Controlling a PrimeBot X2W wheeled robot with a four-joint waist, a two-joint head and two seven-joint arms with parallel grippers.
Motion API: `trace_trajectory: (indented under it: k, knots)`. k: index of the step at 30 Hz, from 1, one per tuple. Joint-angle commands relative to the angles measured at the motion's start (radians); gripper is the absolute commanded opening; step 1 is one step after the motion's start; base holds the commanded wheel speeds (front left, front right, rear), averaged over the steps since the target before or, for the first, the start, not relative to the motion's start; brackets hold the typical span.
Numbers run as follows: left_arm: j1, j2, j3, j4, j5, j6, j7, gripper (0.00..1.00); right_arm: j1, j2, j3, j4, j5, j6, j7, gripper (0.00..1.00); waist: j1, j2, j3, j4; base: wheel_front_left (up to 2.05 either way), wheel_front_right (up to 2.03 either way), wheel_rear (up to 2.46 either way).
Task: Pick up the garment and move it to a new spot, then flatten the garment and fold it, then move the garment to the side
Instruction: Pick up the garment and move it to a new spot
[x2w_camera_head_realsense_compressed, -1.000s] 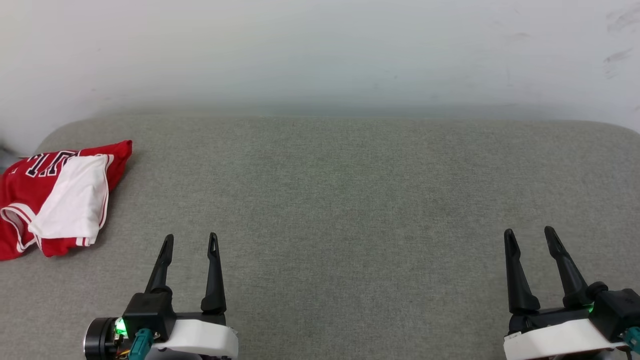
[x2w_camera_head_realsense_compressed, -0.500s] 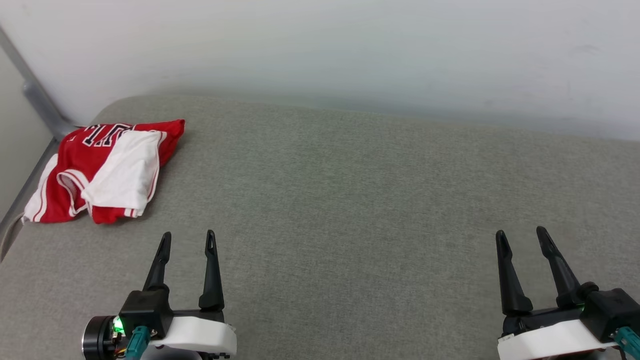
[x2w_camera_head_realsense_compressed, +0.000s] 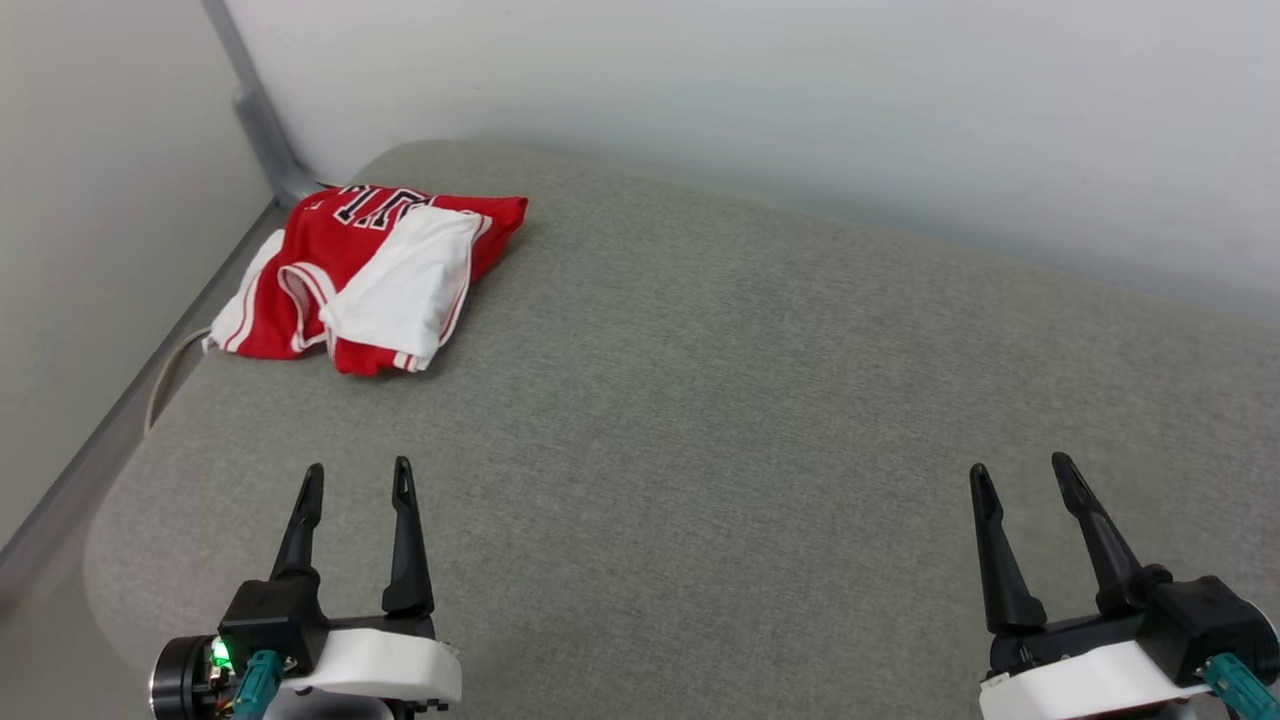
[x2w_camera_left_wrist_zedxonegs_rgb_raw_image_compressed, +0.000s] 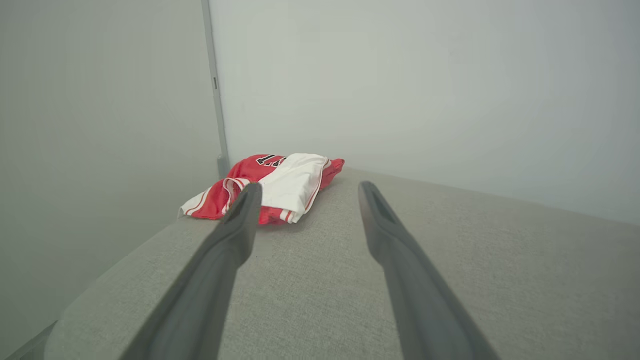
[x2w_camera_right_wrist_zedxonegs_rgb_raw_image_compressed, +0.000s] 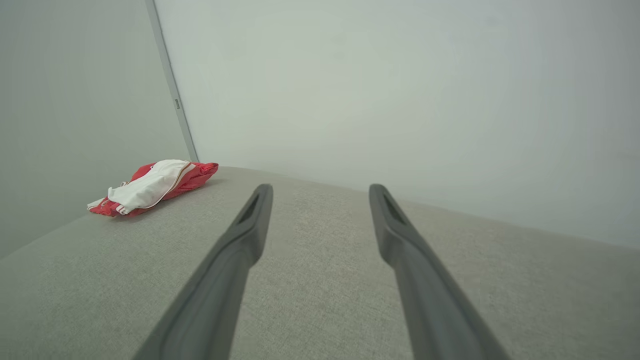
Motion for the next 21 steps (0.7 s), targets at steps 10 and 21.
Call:
trace_trajectory:
  k: [10,21]
  knots:
    - [0.01,-0.002,0.01,-0.001,-0.025,0.007,-0.003,1.0,0.012,0.001,0.012,-0.005,-0.023,-0.001,-0.002,1.0,0.0,0.0,0.003,0.143,0.0,0.0,0.0]
    - [0.024,-0.002,0.035,-0.01,-0.041,0.017,-0.003,1.0,-0.009,0.001,0.043,0.006,-0.029,-0.001,-0.002,1.0,0.0,0.0,0.012,0.18,0.0,0.0,0.0]
